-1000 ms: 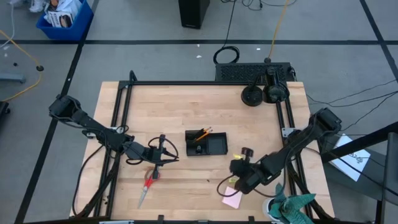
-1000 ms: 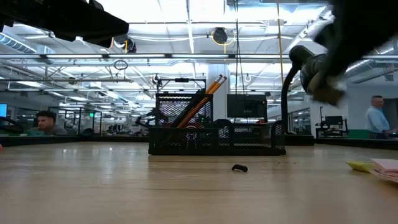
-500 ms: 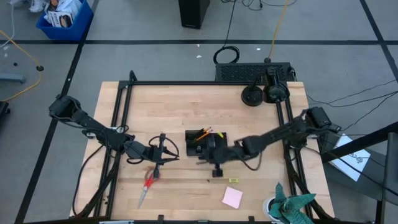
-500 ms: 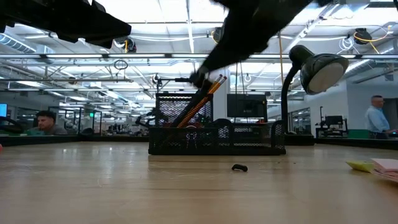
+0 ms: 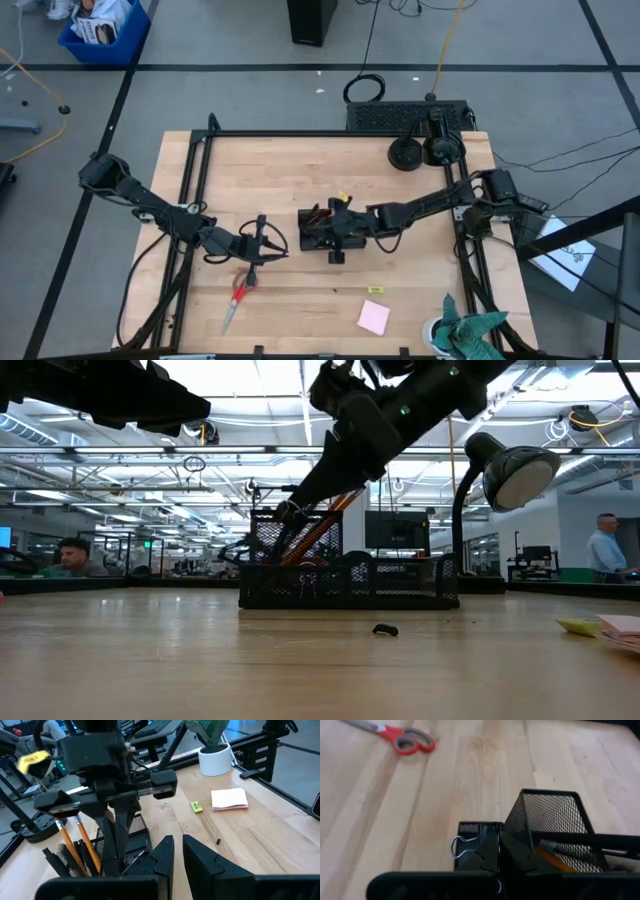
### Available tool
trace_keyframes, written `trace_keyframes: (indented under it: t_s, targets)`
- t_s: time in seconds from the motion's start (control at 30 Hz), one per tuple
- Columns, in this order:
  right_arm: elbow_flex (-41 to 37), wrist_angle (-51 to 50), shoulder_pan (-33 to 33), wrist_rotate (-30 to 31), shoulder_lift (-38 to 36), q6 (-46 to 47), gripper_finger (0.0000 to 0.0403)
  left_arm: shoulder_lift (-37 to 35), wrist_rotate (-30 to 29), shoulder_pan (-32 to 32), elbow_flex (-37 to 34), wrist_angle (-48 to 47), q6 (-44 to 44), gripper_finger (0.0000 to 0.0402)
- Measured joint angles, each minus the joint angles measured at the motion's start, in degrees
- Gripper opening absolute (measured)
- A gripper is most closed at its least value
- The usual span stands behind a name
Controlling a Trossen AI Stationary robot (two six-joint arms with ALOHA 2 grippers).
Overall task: Pick and place office supplies into organizer
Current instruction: Put the binder clip into the bottom left section of the desk organizer
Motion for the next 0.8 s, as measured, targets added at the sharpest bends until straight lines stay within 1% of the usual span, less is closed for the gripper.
trace_keyframes:
  t_s: [0.2,0.63,0.73,0.8]
  targets:
    - [-1.9,1.4,0.5,0.2,-0.2,-0.3,0.0000,0.0,0.0,0.0,0.0,0.0,1.1,0.0047]
    - [-2.1,1.0,1.6,0.1,0.0,-2.1,0.0000,0.0,0.0,0.0,0.0,0.0,1.2,0.0047]
    - [-2.1,2.0,1.6,0.1,1.4,-2.6,0.0000,0.0,0.0,0.0,0.0,0.0,1.1,0.0047]
    - [-2.1,4.3,1.6,-1.3,2.5,-3.4,0.0000,0.0,0.0,0.0,0.0,0.0,1.1,0.0047]
